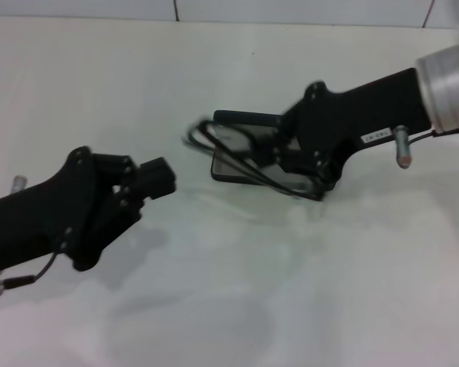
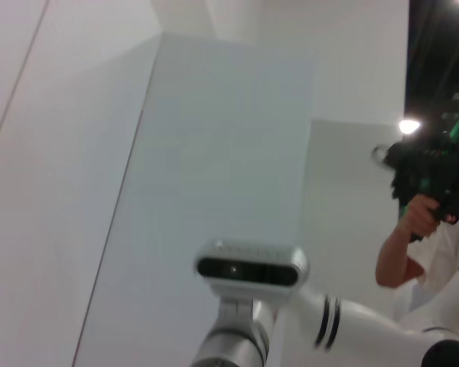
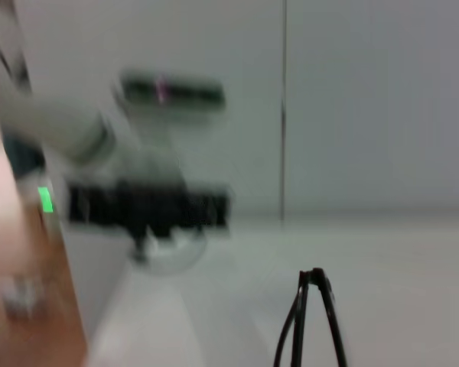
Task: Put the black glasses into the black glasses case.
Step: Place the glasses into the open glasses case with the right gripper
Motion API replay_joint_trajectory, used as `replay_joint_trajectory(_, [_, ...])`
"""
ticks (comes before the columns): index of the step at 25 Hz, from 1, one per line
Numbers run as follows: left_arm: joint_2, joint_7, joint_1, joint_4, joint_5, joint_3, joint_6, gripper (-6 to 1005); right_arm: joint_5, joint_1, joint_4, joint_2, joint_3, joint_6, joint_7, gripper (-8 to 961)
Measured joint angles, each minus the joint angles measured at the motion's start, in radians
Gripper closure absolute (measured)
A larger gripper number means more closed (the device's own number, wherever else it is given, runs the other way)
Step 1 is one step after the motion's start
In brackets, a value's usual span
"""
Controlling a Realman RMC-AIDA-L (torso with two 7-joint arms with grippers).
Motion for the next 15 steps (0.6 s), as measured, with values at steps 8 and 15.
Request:
replay_joint_trajectory(8, [-0.003,0.049,0.031,-0.002,-0.007,-0.006,0.002,948,-0.546,0.184,-0.13,0.03,-0.143,-0.049,0.411,887])
replay_joint_trajectory(15, [-0.01,0.051,0.043,-0.005,-0.007,-0.03,-0.001,948,-0.63,0.294,-0.008,0.034,-0.277,0.057,0.465,887])
